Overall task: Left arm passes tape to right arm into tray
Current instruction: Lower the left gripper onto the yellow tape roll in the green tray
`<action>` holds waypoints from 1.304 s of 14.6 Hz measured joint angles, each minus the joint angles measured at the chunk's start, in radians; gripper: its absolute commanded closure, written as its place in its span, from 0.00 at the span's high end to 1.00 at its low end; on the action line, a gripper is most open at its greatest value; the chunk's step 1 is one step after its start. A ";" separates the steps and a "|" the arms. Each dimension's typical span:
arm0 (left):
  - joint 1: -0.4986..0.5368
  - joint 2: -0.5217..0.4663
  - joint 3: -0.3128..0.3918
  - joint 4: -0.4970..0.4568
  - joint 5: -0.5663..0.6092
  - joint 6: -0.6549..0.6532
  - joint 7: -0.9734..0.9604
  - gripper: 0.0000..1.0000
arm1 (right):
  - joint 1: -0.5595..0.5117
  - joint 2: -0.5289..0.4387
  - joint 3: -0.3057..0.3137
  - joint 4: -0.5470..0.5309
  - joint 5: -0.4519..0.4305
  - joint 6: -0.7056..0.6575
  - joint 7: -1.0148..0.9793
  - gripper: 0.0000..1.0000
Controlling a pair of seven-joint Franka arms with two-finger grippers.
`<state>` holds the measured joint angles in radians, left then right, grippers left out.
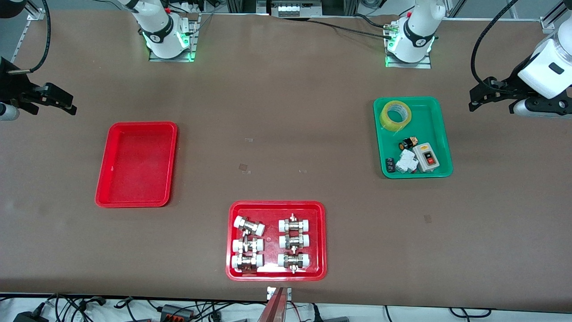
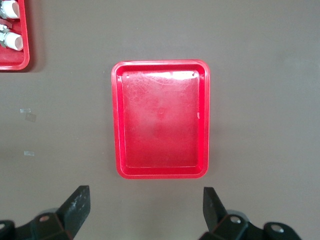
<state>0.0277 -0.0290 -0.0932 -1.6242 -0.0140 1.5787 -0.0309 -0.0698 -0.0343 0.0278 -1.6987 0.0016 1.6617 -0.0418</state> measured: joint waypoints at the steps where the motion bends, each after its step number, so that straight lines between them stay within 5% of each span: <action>1: 0.003 0.000 0.001 0.000 0.000 0.000 0.000 1.00 | 0.000 0.000 0.000 0.000 0.000 0.000 0.000 1.00; 10: 0.002 0.012 -0.014 -0.076 -0.003 -0.168 0.000 1.00 | 0.000 -0.001 -0.001 0.000 0.000 -0.001 0.000 1.00; 13: 0.002 0.027 -0.013 -0.250 -0.033 -0.106 -0.001 1.00 | 0.000 -0.001 -0.001 0.000 0.000 -0.001 0.000 1.00; 19: 0.001 0.011 -0.018 -0.771 -0.060 0.420 -0.001 1.00 | 0.000 -0.001 -0.001 0.000 0.000 -0.001 0.000 1.00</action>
<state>0.0287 -0.0183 -0.1110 -2.3949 -0.0740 1.9985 -0.0318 -0.0700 -0.0354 0.0269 -1.6987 0.0016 1.6608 -0.0418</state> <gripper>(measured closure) 0.000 0.000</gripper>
